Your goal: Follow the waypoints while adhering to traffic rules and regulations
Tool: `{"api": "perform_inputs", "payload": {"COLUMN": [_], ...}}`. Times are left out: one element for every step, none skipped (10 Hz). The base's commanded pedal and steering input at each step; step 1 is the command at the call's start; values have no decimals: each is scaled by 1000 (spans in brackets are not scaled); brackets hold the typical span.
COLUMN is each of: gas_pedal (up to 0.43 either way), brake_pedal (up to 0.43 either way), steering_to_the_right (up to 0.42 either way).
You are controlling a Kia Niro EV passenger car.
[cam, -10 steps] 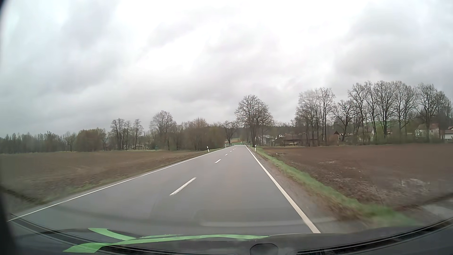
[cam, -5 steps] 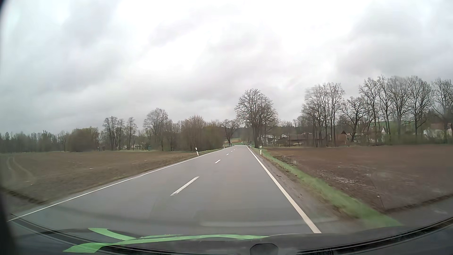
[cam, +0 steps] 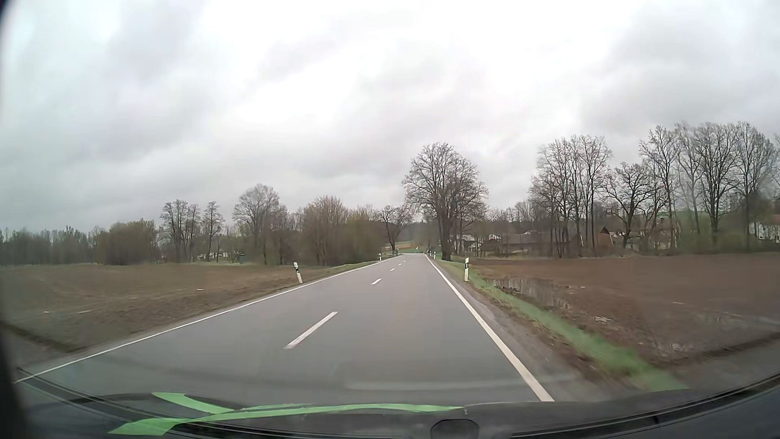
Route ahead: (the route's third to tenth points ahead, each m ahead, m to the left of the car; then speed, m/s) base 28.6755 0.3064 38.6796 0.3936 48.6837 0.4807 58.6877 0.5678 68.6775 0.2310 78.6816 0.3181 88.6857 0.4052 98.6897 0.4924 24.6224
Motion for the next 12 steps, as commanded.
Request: {"api": "perform_inputs", "payload": {"gas_pedal": [138,130,130,138,150,169,177,177,157,130,110,87], "brake_pedal": [0,0,0,0,0,0,0,0,0,0,0,0], "steering_to_the_right": [0,1,1,0,0,0,1,0,0,0,0,0]}}
